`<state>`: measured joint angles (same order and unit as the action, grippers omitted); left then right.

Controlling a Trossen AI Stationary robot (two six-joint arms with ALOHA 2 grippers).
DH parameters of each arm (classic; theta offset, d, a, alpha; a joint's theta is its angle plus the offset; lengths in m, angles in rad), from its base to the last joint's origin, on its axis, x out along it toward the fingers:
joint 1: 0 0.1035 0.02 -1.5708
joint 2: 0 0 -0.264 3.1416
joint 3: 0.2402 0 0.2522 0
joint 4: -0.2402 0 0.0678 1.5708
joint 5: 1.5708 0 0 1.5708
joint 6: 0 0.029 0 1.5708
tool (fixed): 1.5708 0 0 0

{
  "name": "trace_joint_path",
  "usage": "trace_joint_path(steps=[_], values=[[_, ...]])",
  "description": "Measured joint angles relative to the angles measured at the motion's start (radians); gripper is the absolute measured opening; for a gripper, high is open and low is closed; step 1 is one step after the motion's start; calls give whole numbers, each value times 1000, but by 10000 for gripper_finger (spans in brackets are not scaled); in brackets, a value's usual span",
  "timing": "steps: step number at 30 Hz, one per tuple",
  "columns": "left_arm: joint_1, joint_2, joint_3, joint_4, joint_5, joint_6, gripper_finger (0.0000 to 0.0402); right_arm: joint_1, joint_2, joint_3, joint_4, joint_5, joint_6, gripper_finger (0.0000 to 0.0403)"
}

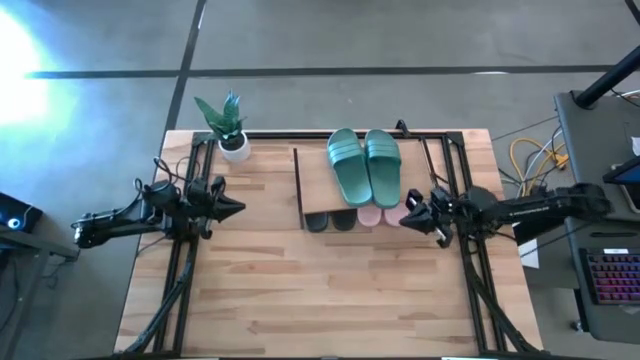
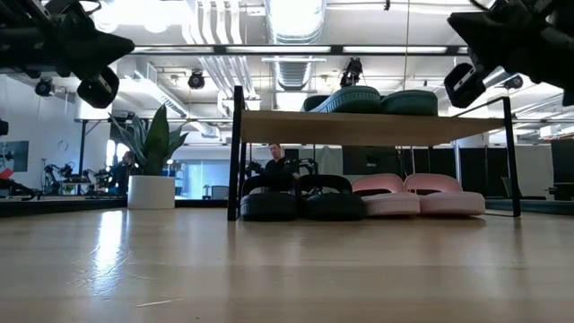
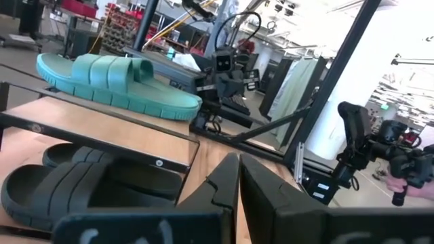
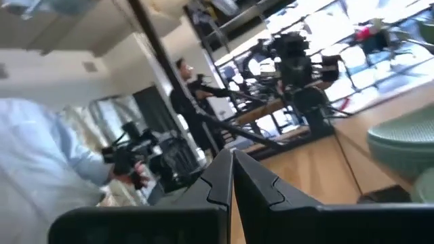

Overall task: Pick and place slides into the shelf
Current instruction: Adjust the green slippers on the shelf

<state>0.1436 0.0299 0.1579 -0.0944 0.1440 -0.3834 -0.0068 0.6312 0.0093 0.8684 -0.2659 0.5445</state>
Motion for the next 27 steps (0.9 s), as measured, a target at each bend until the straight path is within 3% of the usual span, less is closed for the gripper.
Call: trace_joint_path(steps=[5,20,24,27], values=[[0,-2,-1,6,-3,-1,0,-94,-19,0,17,-134,-22,9],[0,1,1,13,-84,23,0,-107,-29,60,-178,-135,-47,9],[0,0,1,17,-108,63,0,-107,-69,118,-414,-137,-70,9],[0,0,1,28,-134,84,0,-107,-129,150,-499,-156,-102,9]])
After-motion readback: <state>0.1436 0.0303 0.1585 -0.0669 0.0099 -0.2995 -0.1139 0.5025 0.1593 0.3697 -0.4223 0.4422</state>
